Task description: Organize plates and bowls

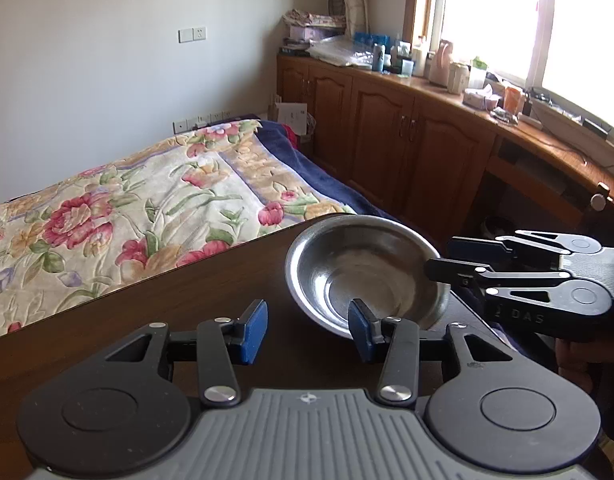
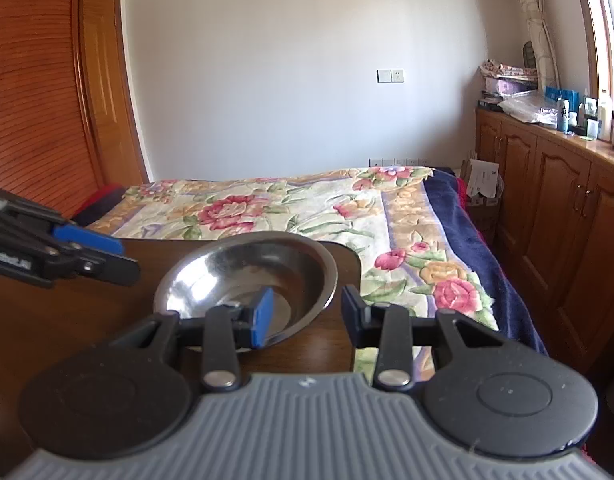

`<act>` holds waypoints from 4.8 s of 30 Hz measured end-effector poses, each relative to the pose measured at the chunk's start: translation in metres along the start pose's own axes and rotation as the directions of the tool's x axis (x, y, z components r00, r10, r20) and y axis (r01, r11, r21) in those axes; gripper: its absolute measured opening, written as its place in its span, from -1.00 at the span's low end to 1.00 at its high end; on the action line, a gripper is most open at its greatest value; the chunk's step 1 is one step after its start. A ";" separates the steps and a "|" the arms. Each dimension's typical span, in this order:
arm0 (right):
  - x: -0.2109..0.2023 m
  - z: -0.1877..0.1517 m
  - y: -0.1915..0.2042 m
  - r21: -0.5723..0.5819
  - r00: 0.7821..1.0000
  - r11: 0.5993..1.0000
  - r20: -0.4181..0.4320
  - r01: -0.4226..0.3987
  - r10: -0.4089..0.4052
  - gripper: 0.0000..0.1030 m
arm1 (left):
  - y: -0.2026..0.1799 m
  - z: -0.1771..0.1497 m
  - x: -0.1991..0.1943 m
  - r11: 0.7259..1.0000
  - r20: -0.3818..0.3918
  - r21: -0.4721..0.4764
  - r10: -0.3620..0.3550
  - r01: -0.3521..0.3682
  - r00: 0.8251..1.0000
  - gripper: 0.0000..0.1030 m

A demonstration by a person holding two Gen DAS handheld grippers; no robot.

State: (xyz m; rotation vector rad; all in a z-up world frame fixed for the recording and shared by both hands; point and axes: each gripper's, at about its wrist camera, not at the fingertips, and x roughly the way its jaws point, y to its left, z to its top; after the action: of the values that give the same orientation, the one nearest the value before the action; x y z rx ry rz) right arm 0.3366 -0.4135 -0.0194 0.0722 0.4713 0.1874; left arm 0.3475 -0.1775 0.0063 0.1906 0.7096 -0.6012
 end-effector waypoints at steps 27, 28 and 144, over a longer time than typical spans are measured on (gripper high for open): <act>0.011 -0.001 -0.005 0.085 0.996 0.994 -0.057 -0.062 0.067 -0.55 | 0.008 0.002 0.047 0.997 -0.094 -0.061 -0.054 0.049 0.994 -0.54; 0.010 -0.001 -0.005 0.087 0.996 0.994 -0.056 -0.060 0.065 -0.58 | 0.009 0.002 0.046 0.997 -0.094 -0.062 -0.054 0.048 0.994 -0.57; -0.117 -0.063 0.137 -0.121 0.992 0.988 -0.088 -0.099 0.088 -0.67 | -0.025 -0.180 -0.171 0.992 0.059 -0.122 -0.025 0.032 0.998 -0.61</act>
State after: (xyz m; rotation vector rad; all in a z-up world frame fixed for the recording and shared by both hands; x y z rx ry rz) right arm 0.1831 -0.3010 -0.0080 -0.0369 0.5379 0.3128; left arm 0.1309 -0.0553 -0.0153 0.0491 0.6928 -0.5859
